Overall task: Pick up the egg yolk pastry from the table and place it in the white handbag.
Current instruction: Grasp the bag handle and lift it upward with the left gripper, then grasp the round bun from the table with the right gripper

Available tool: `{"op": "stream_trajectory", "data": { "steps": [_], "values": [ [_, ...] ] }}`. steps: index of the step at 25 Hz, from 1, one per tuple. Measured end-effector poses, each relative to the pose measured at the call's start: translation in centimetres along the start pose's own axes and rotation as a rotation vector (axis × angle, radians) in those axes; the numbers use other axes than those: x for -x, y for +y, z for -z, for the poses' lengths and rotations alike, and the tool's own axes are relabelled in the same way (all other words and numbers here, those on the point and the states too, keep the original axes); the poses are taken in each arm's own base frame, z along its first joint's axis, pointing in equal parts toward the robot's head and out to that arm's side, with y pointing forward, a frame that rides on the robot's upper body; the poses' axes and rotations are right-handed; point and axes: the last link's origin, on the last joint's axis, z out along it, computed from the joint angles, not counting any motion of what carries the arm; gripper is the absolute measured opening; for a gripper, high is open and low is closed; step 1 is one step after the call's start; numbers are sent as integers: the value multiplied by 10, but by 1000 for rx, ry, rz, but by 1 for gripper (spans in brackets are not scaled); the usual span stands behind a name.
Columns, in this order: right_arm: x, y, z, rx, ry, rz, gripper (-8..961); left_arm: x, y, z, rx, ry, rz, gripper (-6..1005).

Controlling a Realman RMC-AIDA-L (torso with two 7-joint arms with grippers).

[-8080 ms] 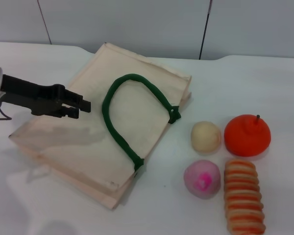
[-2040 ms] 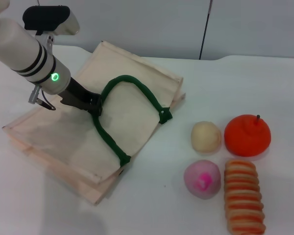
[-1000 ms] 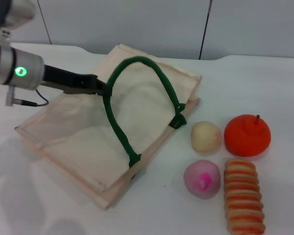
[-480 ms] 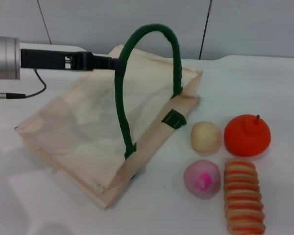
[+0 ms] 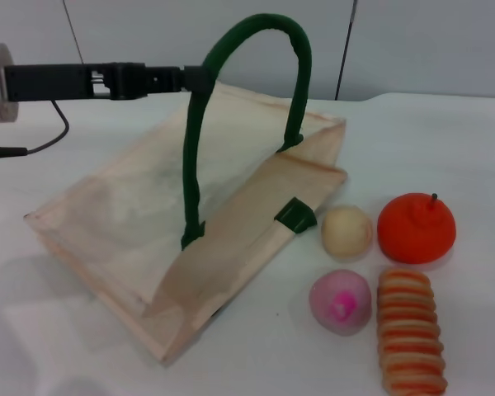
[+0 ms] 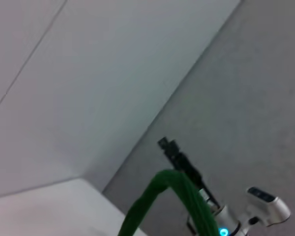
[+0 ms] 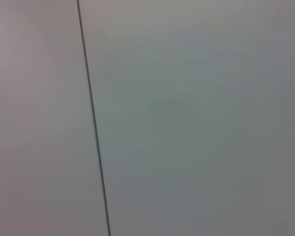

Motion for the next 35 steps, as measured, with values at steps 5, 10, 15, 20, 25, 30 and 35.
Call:
{"op": "stream_trajectory", "data": {
  "steps": [5,10,15,20,25,30,35],
  "values": [
    [-1,-1,-1,18,25,6,869,-3,6,8,32,57,-25,115],
    [-2,-5,2,2,40,3,870,-5,7,24,19,134,-48,111],
    [-1,-11,7,-3,51,14,870,-8,8,33,10,189,-66,108],
    [-2,-12,7,116,145,33,870,-13,9,38,11,238,-90,107],
    [5,-2,-3,342,240,73,870,-16,10,45,2,265,-104,106],
    [8,16,-14,538,350,115,870,-19,11,48,1,287,-110,103],
    [6,35,-23,671,469,179,870,-21,11,50,-2,299,-118,101]
  ]
}}
